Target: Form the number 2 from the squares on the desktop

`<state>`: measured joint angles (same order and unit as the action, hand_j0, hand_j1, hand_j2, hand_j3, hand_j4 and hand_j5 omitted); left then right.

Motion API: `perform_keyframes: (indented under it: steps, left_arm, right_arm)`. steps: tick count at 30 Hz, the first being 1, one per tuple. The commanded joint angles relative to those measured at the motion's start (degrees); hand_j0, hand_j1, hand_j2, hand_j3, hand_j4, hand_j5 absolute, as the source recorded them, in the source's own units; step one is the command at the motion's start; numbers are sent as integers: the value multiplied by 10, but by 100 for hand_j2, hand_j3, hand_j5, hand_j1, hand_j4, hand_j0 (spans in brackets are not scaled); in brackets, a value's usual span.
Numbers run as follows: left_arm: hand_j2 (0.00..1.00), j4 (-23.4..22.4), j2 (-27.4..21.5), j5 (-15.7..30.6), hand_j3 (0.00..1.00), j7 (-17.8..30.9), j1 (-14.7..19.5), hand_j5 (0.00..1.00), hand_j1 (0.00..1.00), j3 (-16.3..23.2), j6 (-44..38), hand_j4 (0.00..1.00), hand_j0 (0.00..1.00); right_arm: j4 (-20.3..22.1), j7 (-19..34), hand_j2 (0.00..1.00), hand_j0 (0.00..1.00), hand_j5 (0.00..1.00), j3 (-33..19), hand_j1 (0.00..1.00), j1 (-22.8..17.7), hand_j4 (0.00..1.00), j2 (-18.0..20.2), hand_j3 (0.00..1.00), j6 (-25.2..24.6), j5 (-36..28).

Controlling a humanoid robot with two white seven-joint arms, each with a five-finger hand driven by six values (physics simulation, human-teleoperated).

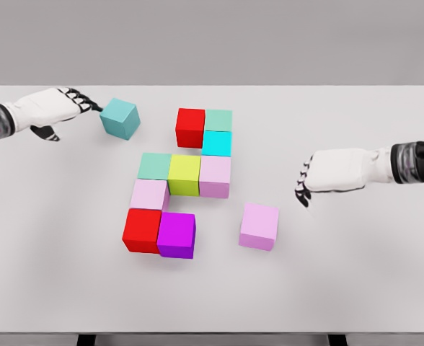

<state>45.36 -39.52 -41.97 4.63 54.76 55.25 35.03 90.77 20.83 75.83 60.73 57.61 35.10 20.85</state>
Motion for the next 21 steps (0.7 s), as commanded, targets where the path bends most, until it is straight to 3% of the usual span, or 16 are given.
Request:
perform_keyframes:
  steps: [1,10,18,20,21]
  left_arm:
    - [98,3,-12,3,98,1,0,98,98,2,0,98,98]
    - [98,16,-41,4,98,1,-9,98,98,2,0,98,98]
    - [99,3,-40,2,99,2,-7,99,99,-1,0,99,99]
    - [97,-5,-39,2,97,2,-4,97,97,-2,0,97,97]
    - [89,-8,-39,2,89,2,-1,89,89,-4,0,89,89]
  right_arm:
    - [-4,-35,41,41,41,1,41,0,41,0,41,-1,-1]
    - [-3,-81,38,38,38,24,38,-12,38,-3,38,-1,36]
    - [1,-84,38,38,38,27,38,-28,38,-7,38,-1,41]
    - [1,-83,38,38,38,27,38,-28,38,-9,38,-1,42]
    - [0,-83,38,38,38,27,38,-28,38,-14,38,-1,42]
